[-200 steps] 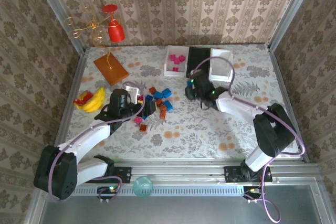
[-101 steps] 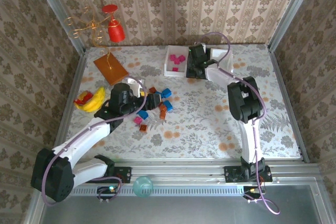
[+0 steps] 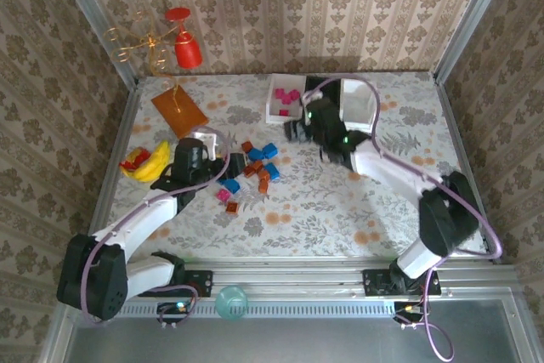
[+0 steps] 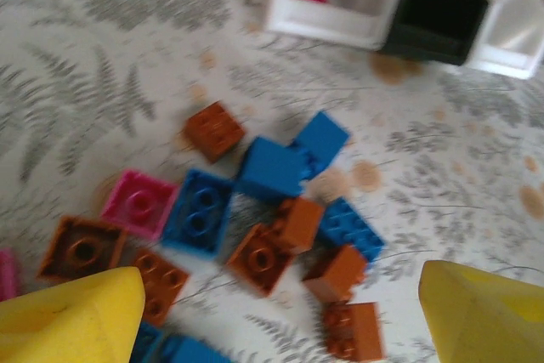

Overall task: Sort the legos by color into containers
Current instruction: Place the lego in the container, then pick up the lego from the center of the table.

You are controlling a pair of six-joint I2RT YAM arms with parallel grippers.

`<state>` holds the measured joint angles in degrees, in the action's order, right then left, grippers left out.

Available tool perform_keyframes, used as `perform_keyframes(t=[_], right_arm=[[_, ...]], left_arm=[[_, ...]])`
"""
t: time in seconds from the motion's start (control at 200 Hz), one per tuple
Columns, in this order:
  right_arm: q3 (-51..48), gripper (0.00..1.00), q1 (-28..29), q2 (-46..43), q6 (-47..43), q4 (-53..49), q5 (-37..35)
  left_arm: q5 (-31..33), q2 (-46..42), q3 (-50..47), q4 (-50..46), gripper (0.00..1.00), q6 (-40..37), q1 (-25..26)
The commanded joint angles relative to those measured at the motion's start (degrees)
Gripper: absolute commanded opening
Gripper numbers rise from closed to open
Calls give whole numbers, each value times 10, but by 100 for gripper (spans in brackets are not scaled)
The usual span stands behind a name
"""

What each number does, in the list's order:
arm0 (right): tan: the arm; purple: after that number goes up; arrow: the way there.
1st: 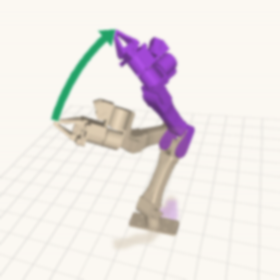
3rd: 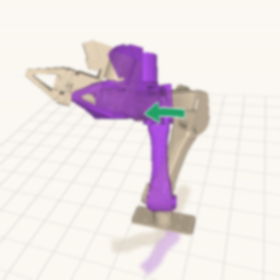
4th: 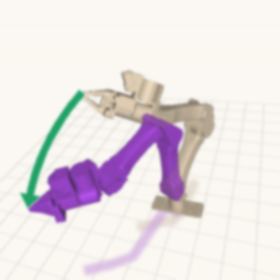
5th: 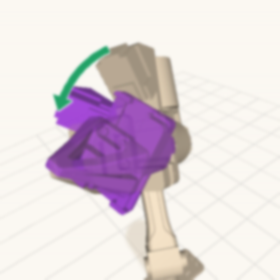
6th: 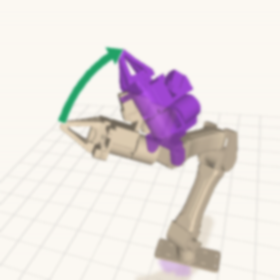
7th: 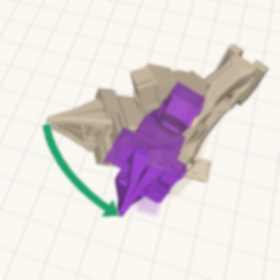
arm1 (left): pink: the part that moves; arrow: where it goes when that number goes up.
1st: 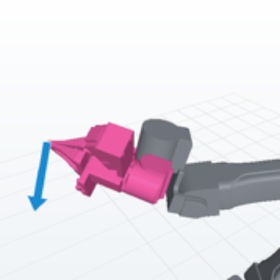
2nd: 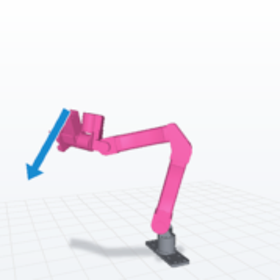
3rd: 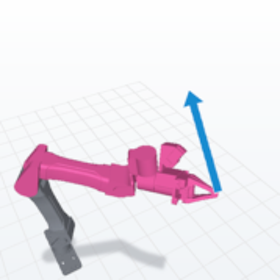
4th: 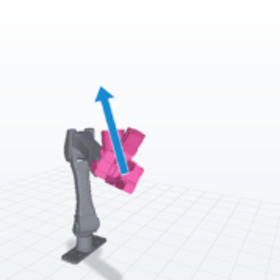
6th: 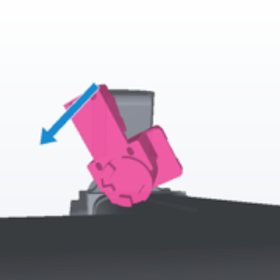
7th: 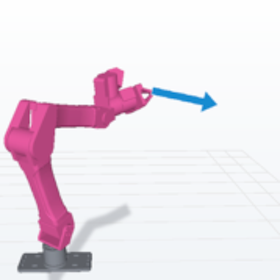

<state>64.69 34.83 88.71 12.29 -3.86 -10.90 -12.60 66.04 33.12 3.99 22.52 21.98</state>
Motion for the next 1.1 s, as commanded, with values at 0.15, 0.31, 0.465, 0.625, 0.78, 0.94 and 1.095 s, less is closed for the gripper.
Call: perform_keyframes(t=[0.15,0.31,0.465,0.625,0.78,0.94,1.095], right_arm=[[-128,85,95,16,-4,56,55],[-112,76,107,93,3,87,20],[-56,71,92,154,3,89,-7],[-2,71,56,201,20,80,13],[38,70,32,241,21,73,65],[74,70,24,269,15,57,88],[100,70,19,292,13,46,92]], left_arm=[[-49,-6,-31,60,85,23,-24],[-45,-13,-31,51,85,22,-23],[-35,-22,-34,49,85,18,-25],[-32,-26,-34,45,85,15,-25],[-31,-33,-36,45,85,15,-25],[-33,-37,-35,43,85,16,-25],[-36,-38,-34,42,85,15,-25]])
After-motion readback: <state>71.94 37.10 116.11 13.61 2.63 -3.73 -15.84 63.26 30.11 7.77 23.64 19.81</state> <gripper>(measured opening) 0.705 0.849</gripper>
